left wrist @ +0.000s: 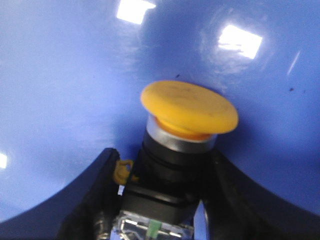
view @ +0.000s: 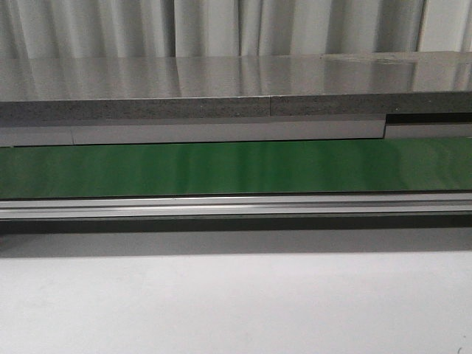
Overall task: Move button from left to right
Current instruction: 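Lift the button and place it on the conveyor belt's near end, then release the button and retract the left gripper as the belt carries it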
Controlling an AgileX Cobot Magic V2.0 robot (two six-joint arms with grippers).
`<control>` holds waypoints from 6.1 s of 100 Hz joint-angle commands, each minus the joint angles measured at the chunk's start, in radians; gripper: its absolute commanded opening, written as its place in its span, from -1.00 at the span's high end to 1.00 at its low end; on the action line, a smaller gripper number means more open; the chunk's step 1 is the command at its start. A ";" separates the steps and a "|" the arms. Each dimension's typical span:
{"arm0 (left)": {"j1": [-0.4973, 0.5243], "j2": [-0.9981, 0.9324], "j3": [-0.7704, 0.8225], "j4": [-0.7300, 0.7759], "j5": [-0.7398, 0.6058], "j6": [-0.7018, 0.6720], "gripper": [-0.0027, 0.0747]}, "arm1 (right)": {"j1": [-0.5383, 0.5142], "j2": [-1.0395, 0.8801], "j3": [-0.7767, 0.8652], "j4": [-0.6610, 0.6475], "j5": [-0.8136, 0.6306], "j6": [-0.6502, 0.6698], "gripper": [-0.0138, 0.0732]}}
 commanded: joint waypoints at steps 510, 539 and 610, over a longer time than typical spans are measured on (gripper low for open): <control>-0.336 -1.785 1.042 -0.391 -0.746 0.246 0.98 | -0.006 0.502 -0.583 -0.012 0.321 -0.004 0.84; -0.336 -1.785 1.042 -0.391 -0.746 0.246 0.98 | -0.006 0.809 -0.817 0.000 0.439 -0.004 0.84; -0.336 -1.785 1.042 -0.391 -0.746 0.246 0.98 | -0.006 0.929 -0.840 0.000 0.476 -0.004 -0.61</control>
